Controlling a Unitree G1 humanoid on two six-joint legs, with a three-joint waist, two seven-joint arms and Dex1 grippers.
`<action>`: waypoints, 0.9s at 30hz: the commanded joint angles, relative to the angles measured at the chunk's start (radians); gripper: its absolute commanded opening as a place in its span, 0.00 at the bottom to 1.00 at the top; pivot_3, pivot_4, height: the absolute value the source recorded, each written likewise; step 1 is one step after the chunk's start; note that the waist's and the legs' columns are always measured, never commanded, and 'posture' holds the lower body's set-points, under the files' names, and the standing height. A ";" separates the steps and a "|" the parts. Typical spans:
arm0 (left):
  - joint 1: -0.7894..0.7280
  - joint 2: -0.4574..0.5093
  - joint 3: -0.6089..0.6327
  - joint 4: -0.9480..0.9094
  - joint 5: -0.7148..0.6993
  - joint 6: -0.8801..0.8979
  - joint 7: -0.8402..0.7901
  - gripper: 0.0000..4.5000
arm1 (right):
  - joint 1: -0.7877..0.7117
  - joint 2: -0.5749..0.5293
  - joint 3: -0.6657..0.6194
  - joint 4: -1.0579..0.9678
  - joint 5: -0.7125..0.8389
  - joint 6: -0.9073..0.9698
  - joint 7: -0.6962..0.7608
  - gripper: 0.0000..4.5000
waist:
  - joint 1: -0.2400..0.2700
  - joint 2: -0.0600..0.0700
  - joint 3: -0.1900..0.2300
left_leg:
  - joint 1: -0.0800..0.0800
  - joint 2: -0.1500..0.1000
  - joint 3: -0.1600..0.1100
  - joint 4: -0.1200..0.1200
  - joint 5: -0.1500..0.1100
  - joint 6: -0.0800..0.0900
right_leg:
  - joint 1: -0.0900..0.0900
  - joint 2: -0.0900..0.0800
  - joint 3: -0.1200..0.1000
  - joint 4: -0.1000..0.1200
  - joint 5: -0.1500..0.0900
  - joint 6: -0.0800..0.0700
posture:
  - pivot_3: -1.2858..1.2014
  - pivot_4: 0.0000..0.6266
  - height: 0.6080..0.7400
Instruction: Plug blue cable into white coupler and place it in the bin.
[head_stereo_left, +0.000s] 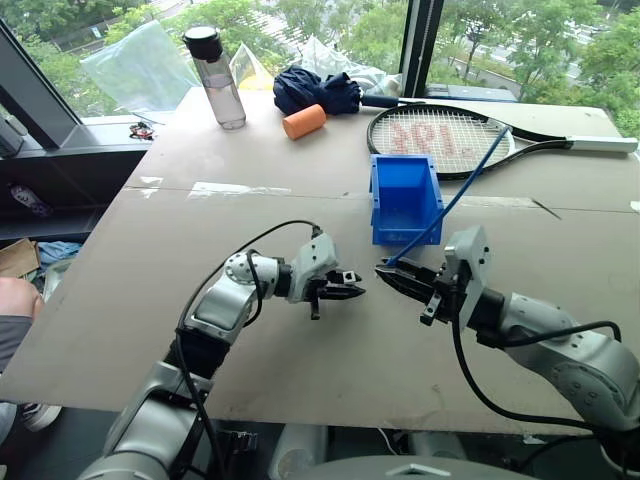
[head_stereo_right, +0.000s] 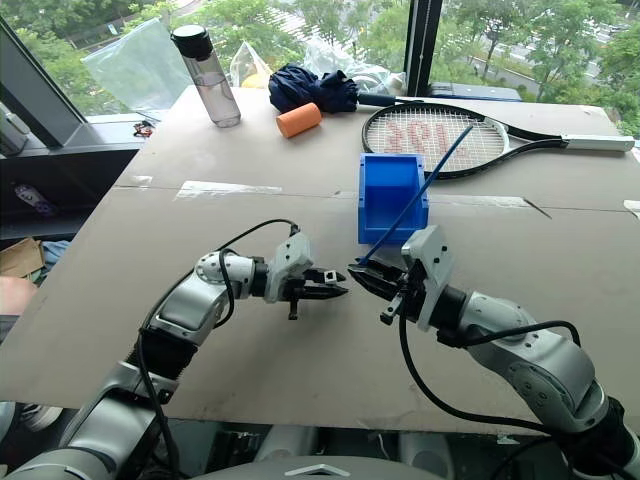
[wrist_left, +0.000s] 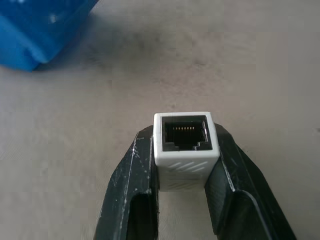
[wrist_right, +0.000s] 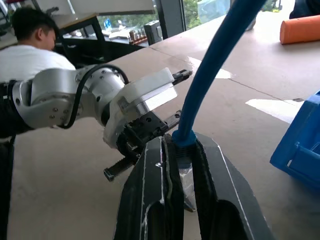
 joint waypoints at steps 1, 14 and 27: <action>-0.043 0.001 -0.037 0.052 0.039 -0.089 -0.074 0.13 | -0.049 0.014 0.050 0.059 -0.115 -0.059 0.121 0.00 | -0.002 0.000 0.000 | 0.000 0.000 0.000 0.000 0.000 0.000 | 0.000 0.000 0.000 0.000 0.000 0.000 | 0.52 0.24 1.00; -0.117 -0.015 -0.054 0.159 0.093 -0.208 -0.166 0.13 | -0.180 0.146 0.159 0.325 -0.355 -0.181 0.388 0.00 | -0.010 0.000 0.000 | 0.000 0.001 -0.001 0.000 0.000 0.000 | 0.000 0.001 -0.001 0.001 0.002 0.004 | 0.52 0.24 1.00; -0.130 0.000 -0.041 0.149 0.090 -0.200 -0.199 0.13 | -0.239 0.184 0.163 0.546 -0.467 -0.243 0.555 0.00 | -0.022 0.000 0.000 | 0.001 0.001 -0.002 0.000 0.000 0.000 | 0.001 0.002 -0.001 0.003 0.002 0.004 | 0.52 0.24 1.00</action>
